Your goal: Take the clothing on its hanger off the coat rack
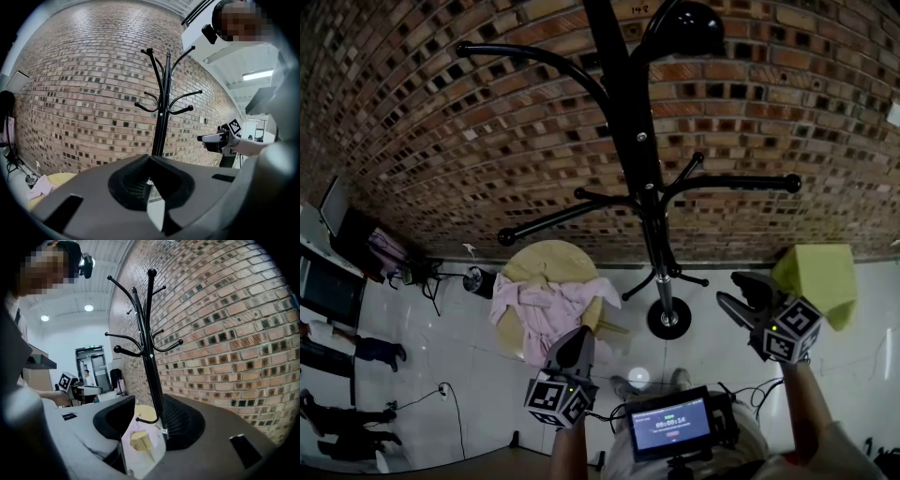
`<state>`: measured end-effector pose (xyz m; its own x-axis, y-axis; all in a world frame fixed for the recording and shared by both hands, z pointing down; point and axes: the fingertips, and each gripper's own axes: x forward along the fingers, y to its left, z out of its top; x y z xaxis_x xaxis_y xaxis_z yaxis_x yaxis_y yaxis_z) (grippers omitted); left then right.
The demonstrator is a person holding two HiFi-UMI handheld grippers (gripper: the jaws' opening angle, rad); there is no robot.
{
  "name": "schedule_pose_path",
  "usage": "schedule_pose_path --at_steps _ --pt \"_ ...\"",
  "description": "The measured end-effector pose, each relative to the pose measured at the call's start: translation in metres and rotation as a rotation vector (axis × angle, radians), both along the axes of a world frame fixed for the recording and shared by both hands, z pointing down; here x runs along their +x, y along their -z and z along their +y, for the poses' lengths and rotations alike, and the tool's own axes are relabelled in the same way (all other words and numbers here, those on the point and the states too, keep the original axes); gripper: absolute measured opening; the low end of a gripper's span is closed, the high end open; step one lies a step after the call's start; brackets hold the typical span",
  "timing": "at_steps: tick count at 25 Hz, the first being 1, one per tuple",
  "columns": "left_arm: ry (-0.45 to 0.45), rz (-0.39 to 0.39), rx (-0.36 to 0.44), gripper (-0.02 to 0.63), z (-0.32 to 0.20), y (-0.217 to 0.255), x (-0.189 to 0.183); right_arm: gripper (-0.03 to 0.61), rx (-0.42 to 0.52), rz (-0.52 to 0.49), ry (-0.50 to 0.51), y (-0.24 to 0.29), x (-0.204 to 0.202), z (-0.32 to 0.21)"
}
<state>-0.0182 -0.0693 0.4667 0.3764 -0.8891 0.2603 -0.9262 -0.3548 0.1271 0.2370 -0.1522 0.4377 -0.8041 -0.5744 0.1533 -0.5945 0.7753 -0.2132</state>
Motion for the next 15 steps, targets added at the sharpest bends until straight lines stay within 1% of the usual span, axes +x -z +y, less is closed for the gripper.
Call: schedule_pose_path --at_steps 11,15 --pt "-0.005 -0.010 0.000 -0.015 0.001 0.001 0.007 0.179 -0.013 -0.007 -0.014 -0.005 0.010 0.001" --pt "-0.008 -0.015 -0.003 -0.015 0.001 0.001 0.009 0.179 -0.033 -0.006 -0.020 -0.013 0.016 0.000"
